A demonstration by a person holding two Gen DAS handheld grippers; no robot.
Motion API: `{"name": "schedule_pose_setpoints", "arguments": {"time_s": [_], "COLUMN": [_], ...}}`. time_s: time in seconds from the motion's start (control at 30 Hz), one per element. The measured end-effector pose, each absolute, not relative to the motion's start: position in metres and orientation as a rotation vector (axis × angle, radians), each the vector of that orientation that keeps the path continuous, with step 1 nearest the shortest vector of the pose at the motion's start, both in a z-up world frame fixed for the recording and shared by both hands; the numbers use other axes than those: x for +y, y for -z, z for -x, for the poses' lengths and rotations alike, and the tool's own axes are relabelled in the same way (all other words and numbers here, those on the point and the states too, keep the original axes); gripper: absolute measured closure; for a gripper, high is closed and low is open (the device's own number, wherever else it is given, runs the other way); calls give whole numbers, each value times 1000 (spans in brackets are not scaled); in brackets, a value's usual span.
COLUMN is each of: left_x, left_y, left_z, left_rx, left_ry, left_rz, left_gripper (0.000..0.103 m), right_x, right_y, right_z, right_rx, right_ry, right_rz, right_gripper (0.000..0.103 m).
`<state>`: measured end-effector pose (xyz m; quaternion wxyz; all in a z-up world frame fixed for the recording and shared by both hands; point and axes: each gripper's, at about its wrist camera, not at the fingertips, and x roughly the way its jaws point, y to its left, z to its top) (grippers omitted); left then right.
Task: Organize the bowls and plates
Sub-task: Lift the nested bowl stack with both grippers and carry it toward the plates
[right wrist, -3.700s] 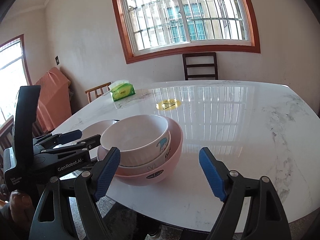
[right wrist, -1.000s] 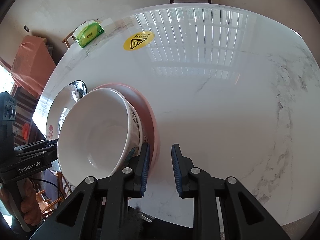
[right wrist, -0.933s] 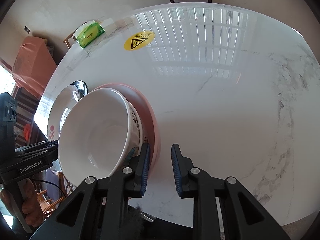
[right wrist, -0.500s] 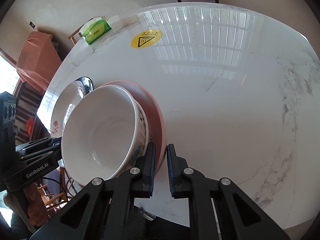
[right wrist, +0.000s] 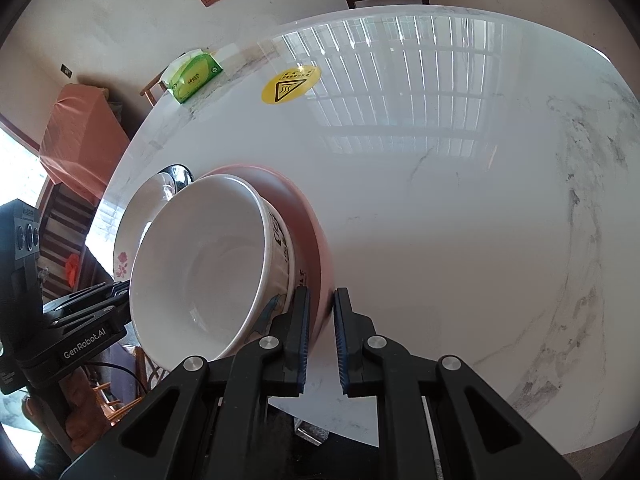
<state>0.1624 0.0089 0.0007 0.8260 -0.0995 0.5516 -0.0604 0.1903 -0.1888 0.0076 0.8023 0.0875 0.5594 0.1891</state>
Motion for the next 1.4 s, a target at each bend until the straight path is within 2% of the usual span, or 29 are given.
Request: {"name": "schedule_pose_setpoints", "arguments": {"time_s": [0.53,1.4], "left_x": [2,8], "left_y": [-1,-14], "left_z": [-161,-153], "left_rx": [1146,1069], "left_ry": [116,78], "left_rz": [135,134], "left_gripper": [93,96], "right_x": [-179,-180], "right_y": [-8,-4], "right_z": [-194,-190], "right_rx": [1226,1181], "right_ry": [-386,-428], "right_rz": [-134,-281], "right_gripper": [90,89]}}
